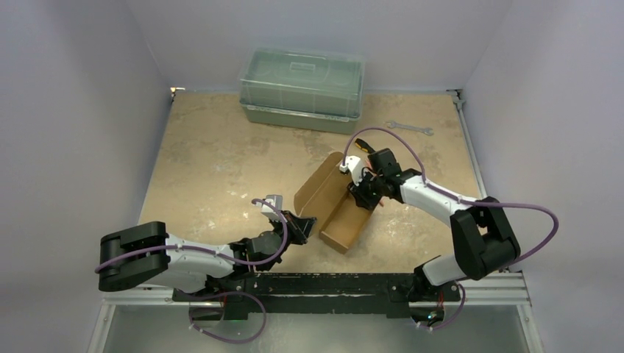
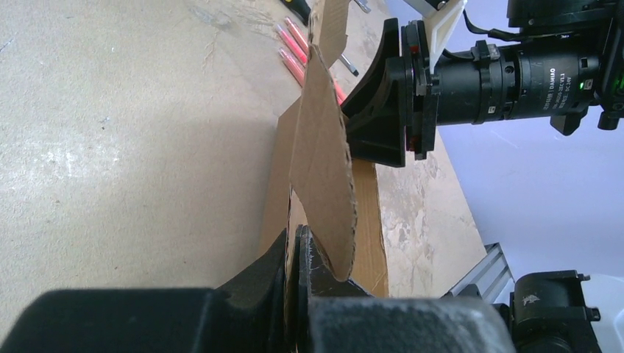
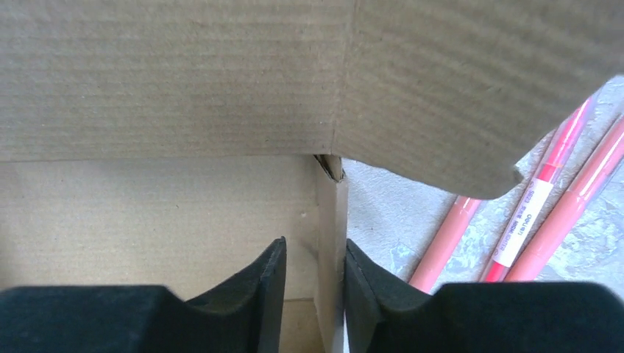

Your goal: Fold the paper box

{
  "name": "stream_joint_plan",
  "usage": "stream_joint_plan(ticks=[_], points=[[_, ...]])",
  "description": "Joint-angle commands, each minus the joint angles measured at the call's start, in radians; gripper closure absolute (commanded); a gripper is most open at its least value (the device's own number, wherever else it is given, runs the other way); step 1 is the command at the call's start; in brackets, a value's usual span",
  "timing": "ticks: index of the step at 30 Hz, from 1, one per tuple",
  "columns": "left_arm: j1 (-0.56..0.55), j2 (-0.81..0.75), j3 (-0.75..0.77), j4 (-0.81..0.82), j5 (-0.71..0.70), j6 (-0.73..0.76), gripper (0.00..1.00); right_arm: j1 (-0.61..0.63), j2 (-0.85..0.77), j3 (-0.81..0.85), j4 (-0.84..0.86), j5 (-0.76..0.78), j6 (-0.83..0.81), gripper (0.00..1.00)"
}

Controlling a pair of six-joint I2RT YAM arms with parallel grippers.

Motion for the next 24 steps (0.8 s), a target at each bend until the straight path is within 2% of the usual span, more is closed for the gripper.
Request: stream_joint_plan(ticks=[1,7,12,14,15,17,19,24], points=[[-0.005,0.002,0.014,0.061,0.013,0.03,1.0,-0.005,-0.028,0.014,0.027,-0.018,0.029,0.69],[-0.005,0.008,0.011,0.081,0.022,0.029,1.0,-0.005,-0.022,0.009,0.031,0.025,0.028,0.98],[-0.005,-0.003,0.006,0.084,0.022,0.036,1.0,-0.004,-0.023,0.009,0.024,0.034,0.023,1.0],[-0.005,-0.006,0.005,0.082,0.026,0.046,1.0,-0.004,-0.025,0.014,0.013,-0.006,0.011,1.0],[-0.005,-0.008,0.005,0.079,0.027,0.053,1.0,-0.005,-0.026,0.022,0.006,-0.025,0.011,0.98],[-0.005,-0.017,0.006,0.072,0.027,0.075,1.0,-0.009,-0.037,0.027,-0.003,-0.051,0.009,0.74],[-0.005,-0.034,0.009,0.043,0.025,0.106,1.0,-0.029,-0.061,0.032,-0.023,-0.09,-0.006,0.6],[-0.005,-0.082,0.031,-0.052,0.006,0.205,1.0,-0.109,-0.146,0.041,-0.068,-0.227,-0.046,0.49]])
